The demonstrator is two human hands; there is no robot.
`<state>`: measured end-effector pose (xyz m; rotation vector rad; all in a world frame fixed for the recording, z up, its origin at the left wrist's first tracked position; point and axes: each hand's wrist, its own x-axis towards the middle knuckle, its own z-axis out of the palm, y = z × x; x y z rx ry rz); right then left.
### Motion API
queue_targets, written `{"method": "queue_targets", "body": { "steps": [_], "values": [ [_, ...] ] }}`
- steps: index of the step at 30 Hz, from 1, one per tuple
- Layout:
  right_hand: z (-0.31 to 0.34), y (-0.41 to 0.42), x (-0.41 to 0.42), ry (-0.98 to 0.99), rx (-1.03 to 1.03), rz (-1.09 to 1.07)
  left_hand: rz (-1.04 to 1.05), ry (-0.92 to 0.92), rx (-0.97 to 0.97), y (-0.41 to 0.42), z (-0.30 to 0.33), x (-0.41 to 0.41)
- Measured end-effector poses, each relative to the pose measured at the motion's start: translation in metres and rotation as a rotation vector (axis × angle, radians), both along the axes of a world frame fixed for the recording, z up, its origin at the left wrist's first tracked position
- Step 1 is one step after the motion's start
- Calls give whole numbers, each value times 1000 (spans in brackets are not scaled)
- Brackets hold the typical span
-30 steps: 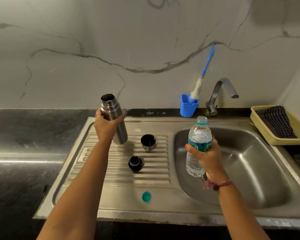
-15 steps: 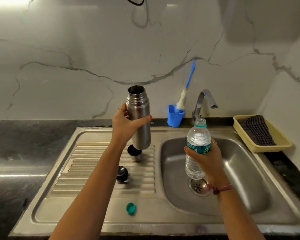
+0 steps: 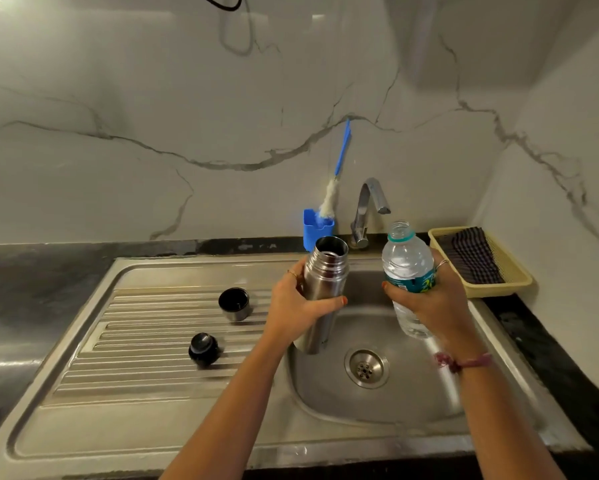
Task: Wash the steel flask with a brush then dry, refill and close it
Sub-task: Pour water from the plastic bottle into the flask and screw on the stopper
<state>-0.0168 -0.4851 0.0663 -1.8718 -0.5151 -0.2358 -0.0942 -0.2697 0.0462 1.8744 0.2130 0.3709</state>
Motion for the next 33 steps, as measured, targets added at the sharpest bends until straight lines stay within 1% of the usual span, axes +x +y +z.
{"method": "queue_targets", "body": {
  "steps": [5, 12, 17, 23, 27, 33],
  "values": [
    [10, -15, 2, -70, -80, 32, -3, 17, 39, -14, -13, 0],
    [22, -25, 8, -268, -285, 32, -20, 34, 13, -22, -21, -3],
    [29, -26, 9, -399, -454, -49, -29, 30, 16, -25, -20, -3],
    [39, -28, 11, -512, -637, -136, -23, 23, 10, -26, -21, -1],
    [41, -30, 15, -550, -739, -154, -31, 18, 17, -27, -25, 2],
    [45, -33, 18, -607, -798, -179, -28, 22, 20, -29, -27, 4]
  ]
}}
